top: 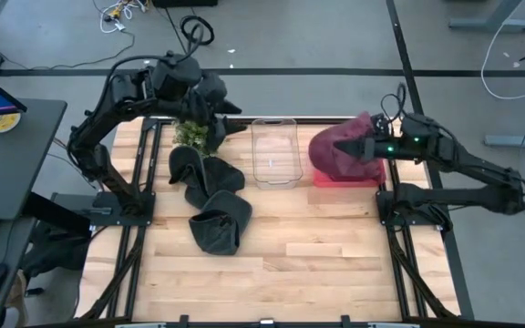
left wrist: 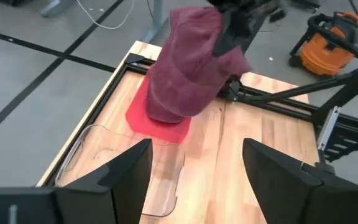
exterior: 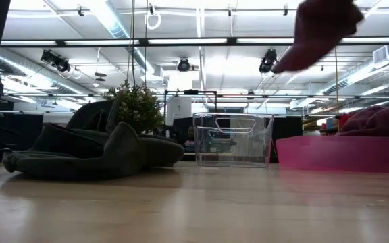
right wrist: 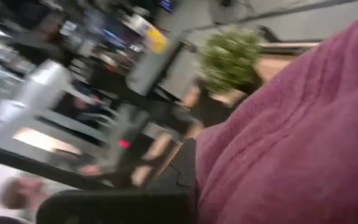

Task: Pick & Place hat
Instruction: Put the red cap into the red bin

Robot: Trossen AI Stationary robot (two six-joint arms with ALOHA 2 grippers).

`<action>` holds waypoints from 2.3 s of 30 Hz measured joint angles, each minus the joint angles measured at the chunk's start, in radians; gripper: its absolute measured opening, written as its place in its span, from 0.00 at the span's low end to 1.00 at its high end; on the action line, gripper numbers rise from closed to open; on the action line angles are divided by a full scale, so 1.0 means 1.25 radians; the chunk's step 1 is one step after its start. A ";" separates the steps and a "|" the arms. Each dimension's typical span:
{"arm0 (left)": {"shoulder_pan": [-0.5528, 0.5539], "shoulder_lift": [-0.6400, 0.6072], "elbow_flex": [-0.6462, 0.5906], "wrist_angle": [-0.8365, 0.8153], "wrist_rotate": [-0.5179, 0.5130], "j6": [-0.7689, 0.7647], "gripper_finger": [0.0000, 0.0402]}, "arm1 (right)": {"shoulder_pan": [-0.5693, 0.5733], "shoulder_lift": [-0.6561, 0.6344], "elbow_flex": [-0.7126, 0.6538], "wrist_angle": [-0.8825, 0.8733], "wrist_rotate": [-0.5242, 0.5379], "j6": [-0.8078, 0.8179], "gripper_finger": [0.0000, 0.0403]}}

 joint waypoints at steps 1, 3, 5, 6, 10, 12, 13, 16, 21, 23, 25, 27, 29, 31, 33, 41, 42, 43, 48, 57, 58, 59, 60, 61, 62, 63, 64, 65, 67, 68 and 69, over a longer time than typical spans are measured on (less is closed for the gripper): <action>-0.008 0.000 0.000 0.000 -0.008 0.000 0.62 | -0.016 0.000 0.000 -0.034 -0.004 -0.017 0.00; -0.023 0.000 0.000 0.000 -0.022 0.000 0.61 | -0.049 0.005 0.000 -0.092 -0.008 -0.055 0.00; -0.037 0.000 0.000 0.000 -0.030 -0.001 0.61 | -0.082 0.017 0.000 -0.143 -0.009 -0.097 0.00; -0.045 0.000 0.000 0.000 -0.033 -0.001 0.60 | -0.099 0.026 0.000 -0.168 -0.009 -0.113 0.00; -0.073 0.000 0.000 0.000 -0.051 -0.001 0.59 | -0.165 0.064 0.000 -0.214 -0.027 -0.179 0.00; -0.087 0.000 0.000 0.000 -0.065 -0.001 0.59 | -0.197 0.090 0.000 -0.221 -0.054 -0.203 0.00; -0.095 0.000 0.000 0.000 -0.073 -0.001 0.59 | -0.211 0.103 0.000 -0.222 -0.073 -0.211 0.00; -0.113 0.000 0.000 0.000 -0.098 -0.001 0.59 | -0.241 0.144 0.000 -0.232 -0.105 -0.236 0.00; -0.135 0.000 0.000 0.000 -0.133 0.000 0.59 | -0.263 0.199 0.000 -0.261 -0.118 -0.257 0.00; -0.141 0.000 0.000 0.000 -0.138 0.000 0.59 | -0.266 0.217 0.000 -0.276 -0.119 -0.261 0.00; -0.145 0.000 0.000 0.000 -0.139 0.000 0.59 | -0.267 0.228 0.000 -0.290 -0.120 -0.261 0.00; -0.148 0.000 0.000 0.000 -0.139 0.001 0.59 | -0.267 0.236 0.000 -0.304 -0.121 -0.262 0.00; -0.150 0.000 0.000 0.000 -0.139 0.002 0.59 | -0.267 0.243 0.000 -0.304 -0.120 -0.259 0.00; -0.151 0.000 0.000 0.000 -0.139 0.008 0.59 | -0.267 0.251 0.000 -0.303 -0.121 -0.255 0.00; -0.150 0.000 0.000 0.000 -0.139 0.016 0.59 | -0.267 0.264 0.000 -0.304 -0.120 -0.255 0.00; -0.150 0.000 0.000 0.000 -0.139 0.021 0.59 | -0.267 0.305 0.000 -0.305 -0.125 -0.255 0.00; -0.150 0.000 0.000 0.000 -0.139 0.021 0.59 | -0.267 0.308 0.000 -0.306 -0.125 -0.249 0.00; -0.150 0.000 0.000 0.000 -0.139 0.021 0.59 | -0.268 0.312 0.000 -0.308 -0.124 -0.243 0.00; -0.150 0.000 0.000 0.000 -0.139 0.021 0.59 | -0.294 0.336 0.000 -0.335 -0.101 -0.241 0.00; -0.150 0.000 0.000 0.000 -0.140 0.021 0.59 | -0.333 0.372 0.000 -0.334 -0.095 -0.277 0.00; -0.150 0.000 0.000 0.000 -0.143 0.021 0.59 | -0.335 0.375 0.000 -0.334 -0.094 -0.283 0.00; -0.150 0.000 0.000 0.000 -0.147 0.021 0.59 | -0.337 0.379 0.000 -0.334 -0.088 -0.290 0.00; -0.150 0.000 0.000 0.000 -0.153 0.021 0.59 | -0.339 0.381 0.000 -0.334 -0.082 -0.295 0.00; -0.150 0.000 0.000 0.000 -0.158 0.020 0.59 | -0.339 0.383 0.000 -0.333 -0.075 -0.304 0.00; -0.150 0.000 0.000 0.000 -0.160 0.020 0.59 | -0.339 0.384 0.000 -0.329 -0.069 -0.320 0.00; -0.150 0.000 0.000 0.000 -0.160 0.021 0.59 | -0.339 0.384 0.000 -0.323 -0.069 -0.334 0.00; -0.150 0.000 0.000 0.000 -0.160 0.020 0.59 | -0.339 0.384 0.000 -0.320 -0.069 -0.342 0.00; -0.150 0.000 0.000 0.000 -0.160 0.020 0.59 | -0.339 0.384 0.000 -0.318 -0.069 -0.351 0.00; -0.150 0.000 0.000 0.000 -0.160 0.020 0.59 | -0.339 0.380 0.000 -0.310 -0.070 -0.372 0.00; -0.150 0.000 0.000 0.000 -0.160 0.020 0.59 | -0.339 0.378 0.000 -0.307 -0.070 -0.382 0.00; -0.150 0.000 0.000 0.000 -0.160 0.020 0.59 | -0.339 0.377 0.000 -0.306 -0.071 -0.388 0.00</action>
